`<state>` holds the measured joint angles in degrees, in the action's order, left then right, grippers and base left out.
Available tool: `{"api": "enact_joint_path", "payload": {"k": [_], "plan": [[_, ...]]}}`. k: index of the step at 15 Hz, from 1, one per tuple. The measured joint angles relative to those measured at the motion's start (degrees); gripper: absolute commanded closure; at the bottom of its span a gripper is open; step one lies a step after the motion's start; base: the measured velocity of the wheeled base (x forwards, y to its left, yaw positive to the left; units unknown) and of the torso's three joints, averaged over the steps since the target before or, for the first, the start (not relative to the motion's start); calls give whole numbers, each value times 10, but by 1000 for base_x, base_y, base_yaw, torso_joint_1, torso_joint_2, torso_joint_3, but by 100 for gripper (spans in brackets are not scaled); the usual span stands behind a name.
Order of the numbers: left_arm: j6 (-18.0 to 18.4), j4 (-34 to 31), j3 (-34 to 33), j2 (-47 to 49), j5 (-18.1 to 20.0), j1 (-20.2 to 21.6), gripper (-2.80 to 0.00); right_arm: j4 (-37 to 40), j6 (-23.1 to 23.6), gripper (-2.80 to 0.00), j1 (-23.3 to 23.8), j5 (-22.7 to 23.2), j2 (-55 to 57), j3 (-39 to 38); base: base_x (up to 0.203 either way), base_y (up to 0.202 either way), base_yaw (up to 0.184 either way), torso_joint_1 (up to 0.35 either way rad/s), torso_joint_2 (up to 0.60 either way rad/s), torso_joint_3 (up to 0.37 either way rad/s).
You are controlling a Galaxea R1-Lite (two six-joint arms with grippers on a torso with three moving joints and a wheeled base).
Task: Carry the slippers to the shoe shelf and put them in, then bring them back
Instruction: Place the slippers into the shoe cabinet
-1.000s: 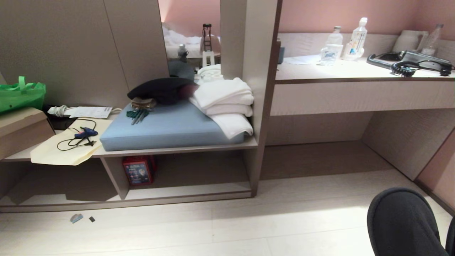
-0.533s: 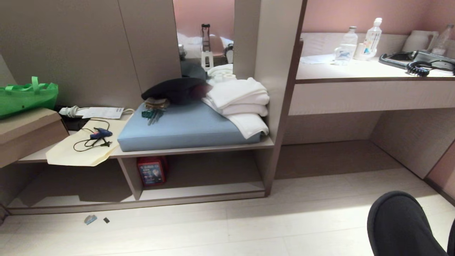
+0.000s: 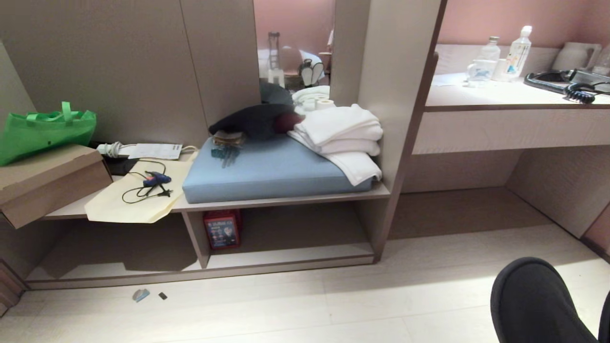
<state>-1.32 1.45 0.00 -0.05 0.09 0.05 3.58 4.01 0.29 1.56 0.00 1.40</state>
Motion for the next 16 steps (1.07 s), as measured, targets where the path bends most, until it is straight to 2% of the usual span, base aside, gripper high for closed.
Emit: {"api": "enact_joint_path", "payload": {"k": [8, 13, 16], "plan": [[0, 0, 0, 0, 0, 0, 0, 0, 1, 0, 0, 0, 0, 0, 0, 0, 0, 0, 0, 0], [0, 0, 0, 0, 0, 0, 0, 0, 1, 0, 0, 0, 0, 0, -2, 2, -121, 3, 2, 3], [0, 0, 0, 0, 0, 0, 0, 0, 2, 0, 0, 0, 0, 0, 2, 2, -26, 1, 1, 1]]}}
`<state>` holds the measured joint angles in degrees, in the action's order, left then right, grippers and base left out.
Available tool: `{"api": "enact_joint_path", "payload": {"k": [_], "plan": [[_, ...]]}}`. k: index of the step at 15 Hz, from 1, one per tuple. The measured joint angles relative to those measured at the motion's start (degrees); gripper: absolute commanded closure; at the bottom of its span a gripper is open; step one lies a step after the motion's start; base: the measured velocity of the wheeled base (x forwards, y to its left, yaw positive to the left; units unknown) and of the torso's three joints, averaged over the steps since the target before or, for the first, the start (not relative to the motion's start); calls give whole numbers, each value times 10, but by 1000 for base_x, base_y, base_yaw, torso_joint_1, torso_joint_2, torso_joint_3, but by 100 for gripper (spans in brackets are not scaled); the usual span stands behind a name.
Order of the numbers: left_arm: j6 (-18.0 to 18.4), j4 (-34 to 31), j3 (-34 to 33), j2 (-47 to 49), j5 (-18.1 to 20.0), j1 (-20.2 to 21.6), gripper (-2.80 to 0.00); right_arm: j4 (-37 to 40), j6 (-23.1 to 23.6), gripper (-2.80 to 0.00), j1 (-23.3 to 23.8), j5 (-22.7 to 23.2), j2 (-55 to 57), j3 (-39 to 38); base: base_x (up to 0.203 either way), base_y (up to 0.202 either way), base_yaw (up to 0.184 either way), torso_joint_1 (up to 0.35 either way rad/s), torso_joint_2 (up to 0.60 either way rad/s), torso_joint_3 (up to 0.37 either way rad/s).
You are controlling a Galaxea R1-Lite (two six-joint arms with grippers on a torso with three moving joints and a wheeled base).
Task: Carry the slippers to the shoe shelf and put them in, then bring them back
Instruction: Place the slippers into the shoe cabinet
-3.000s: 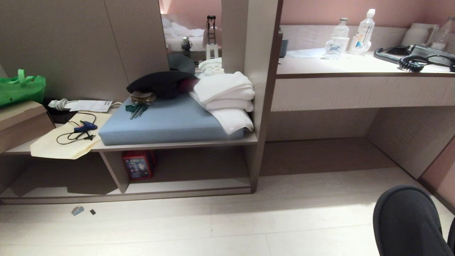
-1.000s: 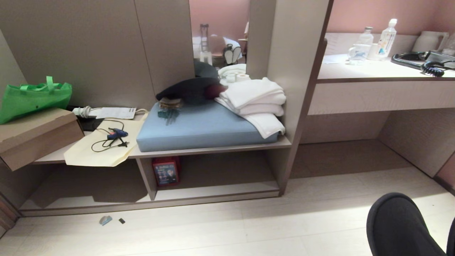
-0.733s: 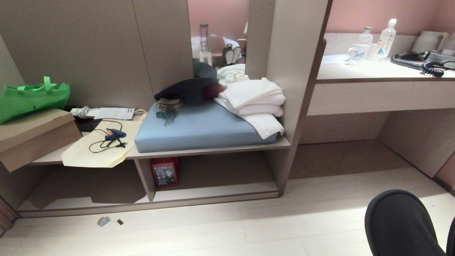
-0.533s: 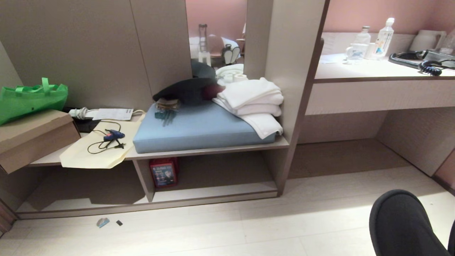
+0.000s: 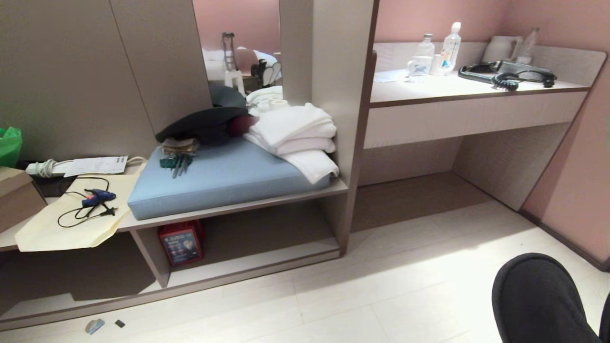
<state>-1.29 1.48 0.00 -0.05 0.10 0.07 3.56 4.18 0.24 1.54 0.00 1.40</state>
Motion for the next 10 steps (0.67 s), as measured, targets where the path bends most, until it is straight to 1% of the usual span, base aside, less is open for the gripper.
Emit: {"api": "enact_joint_path", "payload": {"k": [6, 7, 10], "plan": [[0, 0, 0, 0, 0, 0, 0, -3, 1, 0, 0, 0, 0, 0, 0, 0, 0, 0, 0, 0], [0, 0, 0, 0, 0, 0, 0, -3, 1, 0, 0, 0, 0, 0, 0, -3, 86, 2, 5, 0], [0, 0, 0, 0, 0, 0, 0, -3, 1, 0, 0, 0, 0, 0, 2, -10, 170, 1, 4, 1]]}}
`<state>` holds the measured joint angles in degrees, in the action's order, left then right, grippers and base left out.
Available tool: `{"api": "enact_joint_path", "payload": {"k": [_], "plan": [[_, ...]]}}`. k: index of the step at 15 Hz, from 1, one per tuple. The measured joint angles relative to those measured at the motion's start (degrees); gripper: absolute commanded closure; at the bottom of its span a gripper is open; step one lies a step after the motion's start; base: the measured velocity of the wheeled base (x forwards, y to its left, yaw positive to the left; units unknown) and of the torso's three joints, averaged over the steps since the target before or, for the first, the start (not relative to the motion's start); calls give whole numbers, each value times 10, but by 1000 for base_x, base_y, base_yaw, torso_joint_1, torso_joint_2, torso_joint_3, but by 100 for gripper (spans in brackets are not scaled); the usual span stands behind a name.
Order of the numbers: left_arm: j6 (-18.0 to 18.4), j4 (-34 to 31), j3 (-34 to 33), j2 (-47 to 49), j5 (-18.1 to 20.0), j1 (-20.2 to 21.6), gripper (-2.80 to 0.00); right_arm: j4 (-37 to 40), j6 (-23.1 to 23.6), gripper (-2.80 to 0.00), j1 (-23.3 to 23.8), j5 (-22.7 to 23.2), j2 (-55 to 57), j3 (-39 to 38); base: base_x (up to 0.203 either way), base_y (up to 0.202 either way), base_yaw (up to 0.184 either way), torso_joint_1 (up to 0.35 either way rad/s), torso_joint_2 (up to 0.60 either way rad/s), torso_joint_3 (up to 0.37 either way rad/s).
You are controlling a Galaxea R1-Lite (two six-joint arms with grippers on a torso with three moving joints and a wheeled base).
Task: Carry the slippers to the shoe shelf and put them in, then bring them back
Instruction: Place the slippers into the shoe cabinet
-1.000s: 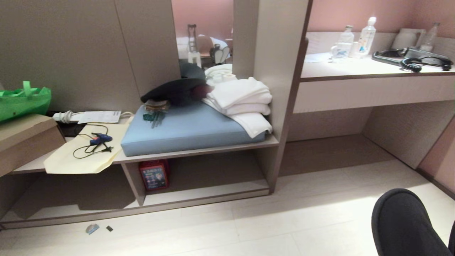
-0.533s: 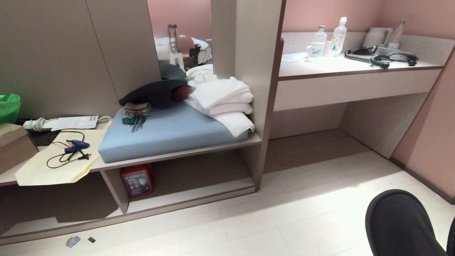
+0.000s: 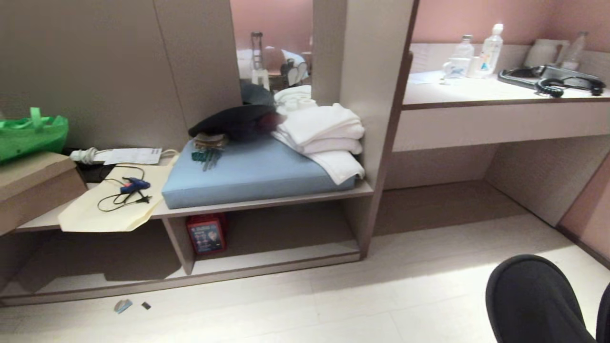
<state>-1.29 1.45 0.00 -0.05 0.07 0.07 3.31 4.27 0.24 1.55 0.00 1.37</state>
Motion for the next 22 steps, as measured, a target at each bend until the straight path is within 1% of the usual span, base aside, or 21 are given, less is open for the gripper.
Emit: {"api": "enact_joint_path", "payload": {"k": [2, 15, 22], "plan": [[0, 0, 0, 0, 0, 0, 0, 0, -1, 0, 0, 0, 0, 0, 1, -8, 105, 1, 0, 5], [0, 0, 0, 0, 0, 0, 0, 0, -3, 0, 0, 0, 0, 0, 0, 0, 0, 0, 0, 0], [2, 0, 0, 0, 0, 0, 0, 0, -4, 0, 0, 0, 0, 0, 161, 0, 0, 3, 3, 2]]}}
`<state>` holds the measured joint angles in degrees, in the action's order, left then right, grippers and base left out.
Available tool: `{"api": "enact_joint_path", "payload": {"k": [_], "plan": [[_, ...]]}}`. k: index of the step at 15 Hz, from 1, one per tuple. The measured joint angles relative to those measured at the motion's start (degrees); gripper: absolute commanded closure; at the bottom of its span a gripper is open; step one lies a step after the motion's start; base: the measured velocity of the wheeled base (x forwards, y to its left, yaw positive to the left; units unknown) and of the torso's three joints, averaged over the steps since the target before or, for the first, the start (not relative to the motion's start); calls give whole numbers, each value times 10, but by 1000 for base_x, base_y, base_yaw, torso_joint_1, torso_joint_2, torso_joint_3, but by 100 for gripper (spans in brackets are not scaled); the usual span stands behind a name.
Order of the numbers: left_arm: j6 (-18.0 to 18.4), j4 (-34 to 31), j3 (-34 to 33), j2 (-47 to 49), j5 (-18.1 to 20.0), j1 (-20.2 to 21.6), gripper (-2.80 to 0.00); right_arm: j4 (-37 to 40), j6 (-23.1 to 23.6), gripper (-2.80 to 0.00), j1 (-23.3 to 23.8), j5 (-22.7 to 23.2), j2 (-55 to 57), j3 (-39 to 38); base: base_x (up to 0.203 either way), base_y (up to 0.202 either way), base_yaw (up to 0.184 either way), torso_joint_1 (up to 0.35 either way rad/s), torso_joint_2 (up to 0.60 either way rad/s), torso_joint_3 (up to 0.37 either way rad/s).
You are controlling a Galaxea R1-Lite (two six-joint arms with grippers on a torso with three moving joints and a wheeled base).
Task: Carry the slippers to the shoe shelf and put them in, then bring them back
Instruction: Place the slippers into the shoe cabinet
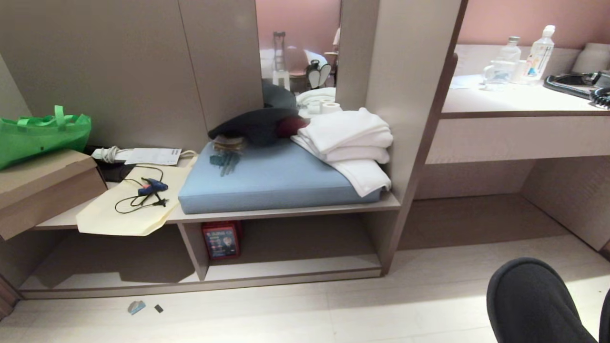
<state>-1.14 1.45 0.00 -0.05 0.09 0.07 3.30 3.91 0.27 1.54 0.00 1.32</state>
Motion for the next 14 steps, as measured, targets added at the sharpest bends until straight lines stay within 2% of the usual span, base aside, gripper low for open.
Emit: {"api": "enact_joint_path", "payload": {"k": [14], "plan": [[0, 0, 0, 0, 1, 0, 0, 0, -1, 0, 0, 0, 0, 0, 0, 0, 0, 0, 0, 0]]}}
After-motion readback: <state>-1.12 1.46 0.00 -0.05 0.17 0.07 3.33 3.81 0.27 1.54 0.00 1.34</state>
